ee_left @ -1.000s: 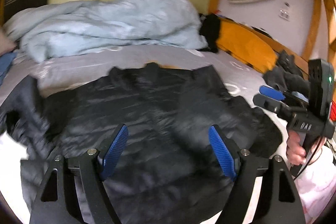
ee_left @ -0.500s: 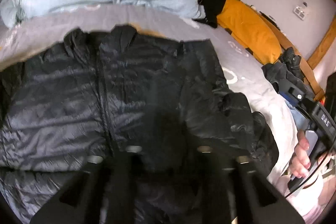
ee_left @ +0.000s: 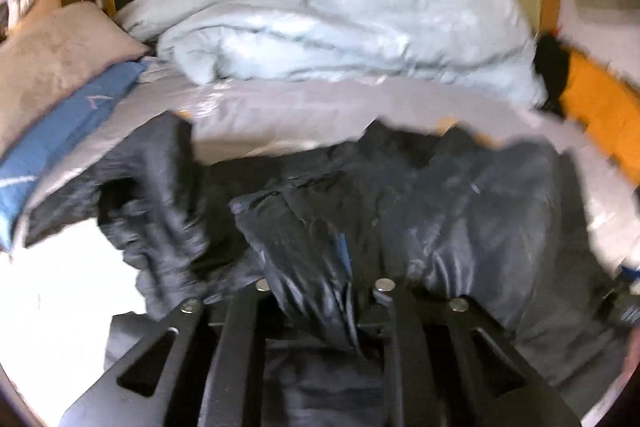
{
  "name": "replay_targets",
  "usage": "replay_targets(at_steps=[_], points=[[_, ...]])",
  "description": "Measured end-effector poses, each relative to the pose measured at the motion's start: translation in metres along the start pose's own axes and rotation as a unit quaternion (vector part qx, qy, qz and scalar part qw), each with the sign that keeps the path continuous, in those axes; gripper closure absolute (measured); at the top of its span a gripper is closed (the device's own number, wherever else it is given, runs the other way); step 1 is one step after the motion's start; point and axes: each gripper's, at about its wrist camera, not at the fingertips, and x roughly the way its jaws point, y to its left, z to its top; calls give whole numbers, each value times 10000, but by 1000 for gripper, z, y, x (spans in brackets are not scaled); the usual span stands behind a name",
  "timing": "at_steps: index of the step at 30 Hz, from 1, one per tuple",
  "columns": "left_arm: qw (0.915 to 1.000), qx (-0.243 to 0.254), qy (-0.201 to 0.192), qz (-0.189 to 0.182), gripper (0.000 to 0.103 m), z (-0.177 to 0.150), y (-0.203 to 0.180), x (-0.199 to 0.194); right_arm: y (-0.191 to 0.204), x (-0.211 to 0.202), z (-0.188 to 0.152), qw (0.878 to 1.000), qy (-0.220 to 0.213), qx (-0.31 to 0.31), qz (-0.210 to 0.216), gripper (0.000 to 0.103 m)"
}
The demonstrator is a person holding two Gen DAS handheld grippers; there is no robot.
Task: Fold large clothes
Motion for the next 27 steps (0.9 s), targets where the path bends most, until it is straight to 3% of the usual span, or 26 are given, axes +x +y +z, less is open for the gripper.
replay_targets(at_steps=[2, 4, 5, 7, 9, 13, 16, 18, 20, 22, 25, 27], points=[[9994, 183, 223, 168, 78, -12, 1, 7, 0, 4, -1, 10000, 76, -27, 8, 13], [9990, 283, 286, 209, 58, -19, 3, 7, 2, 8, 0, 9998, 130, -118, -93, 13], [9991, 296, 171, 267, 51, -24, 5, 3, 1, 12, 0, 9997, 159, -114, -162, 13], [9989, 300, -233, 262, 26, -28, 13, -14, -1, 17, 2, 9995, 242, -47, -217, 13], [9982, 290, -506, 156, 24, -29, 20, -30, -4, 18, 3, 9993, 268, 60, -255, 13], [9985, 188, -518, 58, 21, -19, 40, -41, -14, 3, 6, 9996, -37, 272, -96, 13], [9992, 70, -381, -67, 21, -8, 53, -32, -13, -19, 13, 9981, -430, 256, 372, 13], [9987, 148, -66, -479, 21, 1, 52, -14, -7, -32, 16, 9945, -564, 162, 870, 13], [9940, 287, 302, -1008, 21, 8, 46, 5, 11, -34, 20, 9862, -273, -185, 1621, 13], [9904, 383, 541, -1211, 22, 16, 37, 26, 30, -31, 21, 9829, -106, -503, 1766, 13], [9865, 837, 919, -1067, 22, 23, 19, 52, 53, -8, 29, 9884, 309, -675, 1328, 13], [9855, 1069, 1186, -575, 22, 25, 12, 71, 66, 15, 35, 9865, 659, -741, 1303, 13]])
